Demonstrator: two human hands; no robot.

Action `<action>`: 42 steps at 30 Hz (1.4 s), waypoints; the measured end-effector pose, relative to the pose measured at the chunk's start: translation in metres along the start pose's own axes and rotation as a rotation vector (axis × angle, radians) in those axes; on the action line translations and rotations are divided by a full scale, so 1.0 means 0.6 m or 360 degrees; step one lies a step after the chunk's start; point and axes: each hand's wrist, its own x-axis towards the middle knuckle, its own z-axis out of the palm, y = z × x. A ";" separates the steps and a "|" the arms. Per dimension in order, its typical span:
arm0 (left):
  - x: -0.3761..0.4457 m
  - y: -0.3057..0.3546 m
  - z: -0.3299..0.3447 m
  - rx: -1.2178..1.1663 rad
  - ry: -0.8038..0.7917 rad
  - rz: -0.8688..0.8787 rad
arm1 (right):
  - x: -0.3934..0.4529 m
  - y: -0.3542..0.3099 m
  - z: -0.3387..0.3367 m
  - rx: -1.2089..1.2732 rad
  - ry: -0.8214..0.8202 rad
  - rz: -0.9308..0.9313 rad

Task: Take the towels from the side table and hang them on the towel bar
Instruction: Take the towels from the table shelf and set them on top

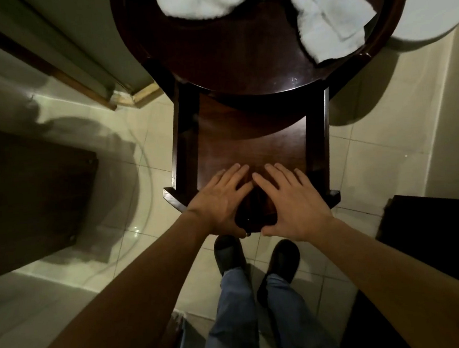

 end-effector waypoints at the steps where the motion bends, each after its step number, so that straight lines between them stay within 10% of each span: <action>1: 0.005 -0.004 -0.006 0.0017 0.0029 0.0004 | 0.004 0.002 -0.005 -0.0017 0.0022 0.0015; 27: 0.213 -0.119 -0.233 0.0636 0.0673 -0.0402 | 0.244 0.101 -0.156 -0.0278 0.0567 0.0494; 42: 0.201 -0.186 -0.470 -0.0011 0.0944 -0.0406 | 0.243 0.143 -0.388 0.0216 0.0722 0.0669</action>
